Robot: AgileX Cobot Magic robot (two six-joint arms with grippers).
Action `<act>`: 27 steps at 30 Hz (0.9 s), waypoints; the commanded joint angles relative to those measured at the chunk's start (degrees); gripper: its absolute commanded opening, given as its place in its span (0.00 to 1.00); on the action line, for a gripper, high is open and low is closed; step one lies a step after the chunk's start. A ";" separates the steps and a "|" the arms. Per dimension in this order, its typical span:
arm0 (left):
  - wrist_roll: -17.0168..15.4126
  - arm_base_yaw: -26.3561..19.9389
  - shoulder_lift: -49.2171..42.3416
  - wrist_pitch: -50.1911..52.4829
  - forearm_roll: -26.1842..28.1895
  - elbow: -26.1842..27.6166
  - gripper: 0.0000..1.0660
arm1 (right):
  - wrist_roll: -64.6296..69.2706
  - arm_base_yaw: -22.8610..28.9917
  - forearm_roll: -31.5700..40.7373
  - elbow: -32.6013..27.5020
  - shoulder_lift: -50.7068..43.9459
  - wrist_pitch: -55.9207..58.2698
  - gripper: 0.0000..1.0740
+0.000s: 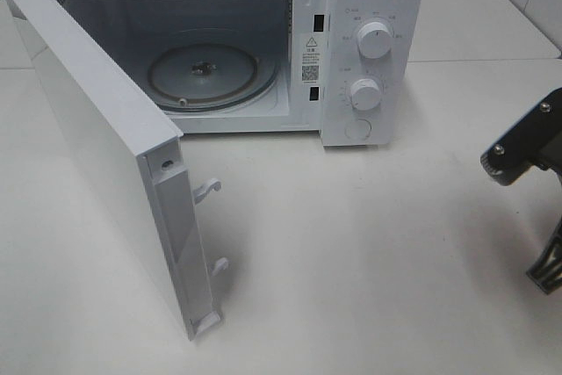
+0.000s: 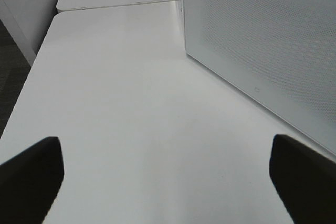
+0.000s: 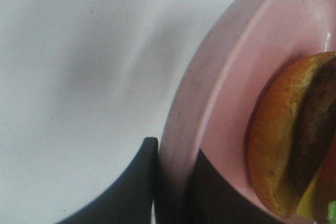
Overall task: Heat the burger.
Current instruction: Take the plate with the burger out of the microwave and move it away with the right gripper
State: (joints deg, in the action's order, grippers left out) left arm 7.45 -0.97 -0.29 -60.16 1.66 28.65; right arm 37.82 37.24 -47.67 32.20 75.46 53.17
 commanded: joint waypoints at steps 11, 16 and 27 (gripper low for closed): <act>-0.40 -0.17 -1.03 0.52 0.23 -0.11 0.94 | 13.52 -4.35 -5.39 7.16 16.10 3.27 0.02; -0.40 -0.17 -1.03 0.52 0.23 -0.11 0.94 | 14.73 -7.91 -6.13 7.79 20.86 -0.23 0.02; -0.40 -0.17 -1.03 0.52 0.23 -0.11 0.94 | 16.96 -14.09 -6.93 7.79 28.19 -7.10 0.07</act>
State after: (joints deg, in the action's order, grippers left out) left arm 7.45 -0.97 -0.29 -60.16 1.66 28.65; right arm 54.26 23.49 -51.97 39.59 103.42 43.66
